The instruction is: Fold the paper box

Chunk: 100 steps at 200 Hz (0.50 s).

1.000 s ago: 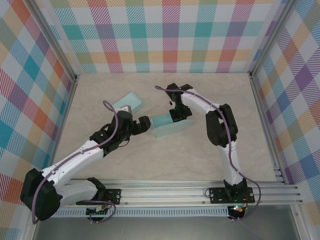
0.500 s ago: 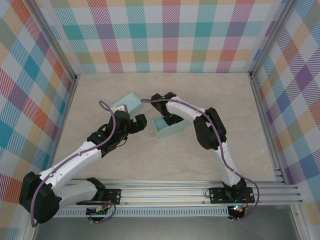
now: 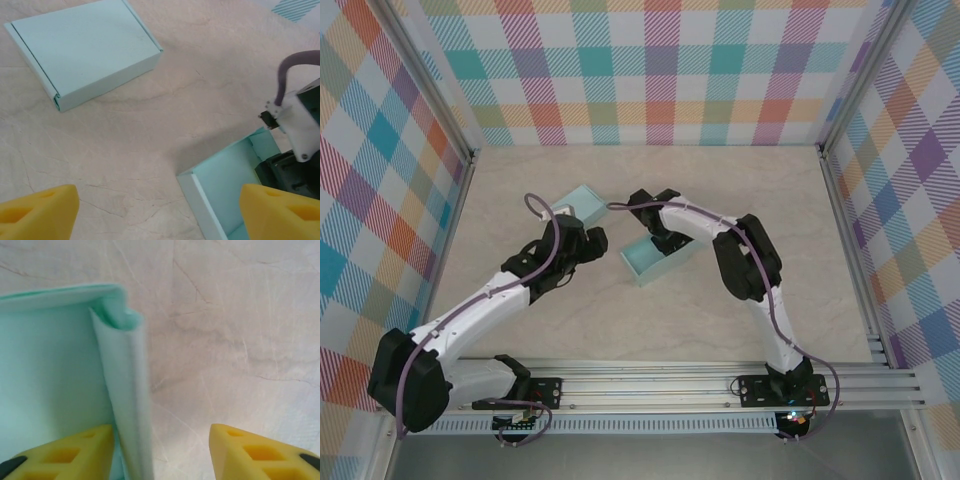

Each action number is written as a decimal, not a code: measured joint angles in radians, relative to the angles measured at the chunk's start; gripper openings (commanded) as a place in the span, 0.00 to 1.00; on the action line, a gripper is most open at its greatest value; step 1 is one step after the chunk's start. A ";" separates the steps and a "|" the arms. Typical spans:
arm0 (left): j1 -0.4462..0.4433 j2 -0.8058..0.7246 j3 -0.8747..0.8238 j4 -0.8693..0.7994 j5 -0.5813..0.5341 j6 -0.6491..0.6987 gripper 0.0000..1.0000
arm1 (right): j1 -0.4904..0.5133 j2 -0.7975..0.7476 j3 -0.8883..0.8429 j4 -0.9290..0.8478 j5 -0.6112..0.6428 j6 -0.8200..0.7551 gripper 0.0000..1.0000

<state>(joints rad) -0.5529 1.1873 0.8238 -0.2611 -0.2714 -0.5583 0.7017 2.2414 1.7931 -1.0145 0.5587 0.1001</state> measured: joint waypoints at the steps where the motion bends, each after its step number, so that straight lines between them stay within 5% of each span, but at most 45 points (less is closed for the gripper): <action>1: 0.001 0.003 0.002 0.000 0.000 0.000 0.79 | 0.000 -0.002 0.000 0.001 -0.001 0.000 0.59; 54: 0.036 0.169 0.098 0.003 0.001 0.056 0.70 | 0.000 -0.117 0.039 -0.005 -0.045 -0.039 0.65; 80: 0.041 0.286 0.159 0.013 0.013 0.103 0.54 | 0.000 -0.241 0.059 0.000 -0.058 -0.036 0.65; 100: 0.041 0.394 0.219 0.024 0.031 0.136 0.32 | 0.000 -0.397 0.035 0.019 -0.060 -0.006 0.63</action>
<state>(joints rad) -0.5117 1.5818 1.0428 -0.2367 -0.2405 -0.4225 0.7017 1.8442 1.8286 -0.9958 0.4984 0.0944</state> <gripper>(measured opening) 0.448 0.647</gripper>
